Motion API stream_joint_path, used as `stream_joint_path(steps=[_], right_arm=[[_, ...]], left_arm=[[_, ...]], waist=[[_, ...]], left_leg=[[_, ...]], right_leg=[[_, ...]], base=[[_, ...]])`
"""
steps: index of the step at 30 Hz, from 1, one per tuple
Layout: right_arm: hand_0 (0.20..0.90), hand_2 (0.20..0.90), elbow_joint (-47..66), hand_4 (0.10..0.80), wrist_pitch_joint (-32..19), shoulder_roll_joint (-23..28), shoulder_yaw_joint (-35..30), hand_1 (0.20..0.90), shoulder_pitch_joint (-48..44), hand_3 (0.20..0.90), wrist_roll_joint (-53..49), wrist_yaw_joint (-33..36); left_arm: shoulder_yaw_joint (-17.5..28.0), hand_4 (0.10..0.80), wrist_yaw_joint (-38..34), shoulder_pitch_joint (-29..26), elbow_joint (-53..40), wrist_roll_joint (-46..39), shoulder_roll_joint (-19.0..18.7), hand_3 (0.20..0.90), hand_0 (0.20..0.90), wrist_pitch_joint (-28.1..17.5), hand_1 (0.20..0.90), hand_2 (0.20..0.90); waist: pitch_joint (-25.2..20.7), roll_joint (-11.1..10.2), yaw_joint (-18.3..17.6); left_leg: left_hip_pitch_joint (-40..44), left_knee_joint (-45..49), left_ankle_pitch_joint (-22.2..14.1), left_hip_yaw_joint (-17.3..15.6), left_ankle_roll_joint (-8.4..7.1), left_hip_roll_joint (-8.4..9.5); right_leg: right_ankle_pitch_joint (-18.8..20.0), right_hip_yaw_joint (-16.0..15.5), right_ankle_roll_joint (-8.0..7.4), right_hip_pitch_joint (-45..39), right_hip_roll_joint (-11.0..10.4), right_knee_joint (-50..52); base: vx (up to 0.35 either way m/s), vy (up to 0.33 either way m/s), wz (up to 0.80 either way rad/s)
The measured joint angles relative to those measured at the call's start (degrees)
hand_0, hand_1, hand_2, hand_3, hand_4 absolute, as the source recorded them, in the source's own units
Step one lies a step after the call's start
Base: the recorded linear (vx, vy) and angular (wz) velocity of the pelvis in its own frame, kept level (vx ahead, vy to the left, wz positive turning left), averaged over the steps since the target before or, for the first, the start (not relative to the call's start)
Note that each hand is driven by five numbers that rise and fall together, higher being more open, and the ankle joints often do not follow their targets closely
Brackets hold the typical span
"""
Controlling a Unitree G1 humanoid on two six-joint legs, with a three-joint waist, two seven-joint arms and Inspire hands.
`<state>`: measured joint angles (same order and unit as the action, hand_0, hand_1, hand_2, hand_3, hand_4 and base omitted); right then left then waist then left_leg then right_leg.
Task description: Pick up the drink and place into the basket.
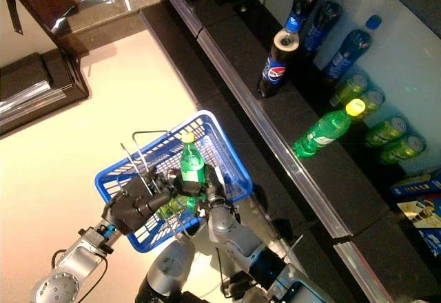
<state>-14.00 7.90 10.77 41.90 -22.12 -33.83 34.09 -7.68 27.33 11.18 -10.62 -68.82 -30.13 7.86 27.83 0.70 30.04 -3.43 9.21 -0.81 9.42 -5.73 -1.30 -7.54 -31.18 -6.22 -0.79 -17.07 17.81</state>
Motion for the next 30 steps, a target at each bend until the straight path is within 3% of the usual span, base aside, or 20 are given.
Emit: stream_joint_path(steps=[11,18,30], right_arm=[[0.300,0.300,-9.80,0.100,-3.21,-4.64,-3.06,0.300,0.58,0.200,-2.99,0.80],[0.300,0.300,-10.27,0.100,-3.27,-5.13,-2.44,0.300,0.93,0.200,-3.93,-0.44],[0.300,0.300,-13.13,0.100,-4.79,-6.16,-3.23,0.300,0.92,0.200,-13.82,-2.18]], left_arm=[[0.43,0.100,3.19,0.01,-1.34,1.83,-1.35,0.200,0.300,1.72,0.300,0.300],[0.29,0.100,8.97,-0.55,-1.86,7.24,-6.25,0.200,0.300,2.02,0.300,0.300],[-0.29,0.100,10.32,-2.12,-1.92,9.08,-6.99,0.200,0.300,2.11,0.300,0.300]], waist=[[-0.04,-0.17,1.27],[-0.04,-0.21,1.41],[-0.04,-0.21,1.45]], left_leg=[[-0.19,0.21,-0.47,0.72,0.17,0.30],[-0.48,0.31,-0.51,0.77,0.26,0.58],[-0.97,0.37,-0.51,1.14,0.26,0.63]], right_leg=[[-0.24,-0.10,-0.47,0.10,-0.60,0.29],[-0.49,-0.03,-0.84,0.26,-0.48,0.24],[-0.53,-0.46,-0.91,0.43,-0.47,0.22]], base=[[0.028,-0.019,0.00],[0.000,0.001,0.01],[0.011,-0.002,0.02]])
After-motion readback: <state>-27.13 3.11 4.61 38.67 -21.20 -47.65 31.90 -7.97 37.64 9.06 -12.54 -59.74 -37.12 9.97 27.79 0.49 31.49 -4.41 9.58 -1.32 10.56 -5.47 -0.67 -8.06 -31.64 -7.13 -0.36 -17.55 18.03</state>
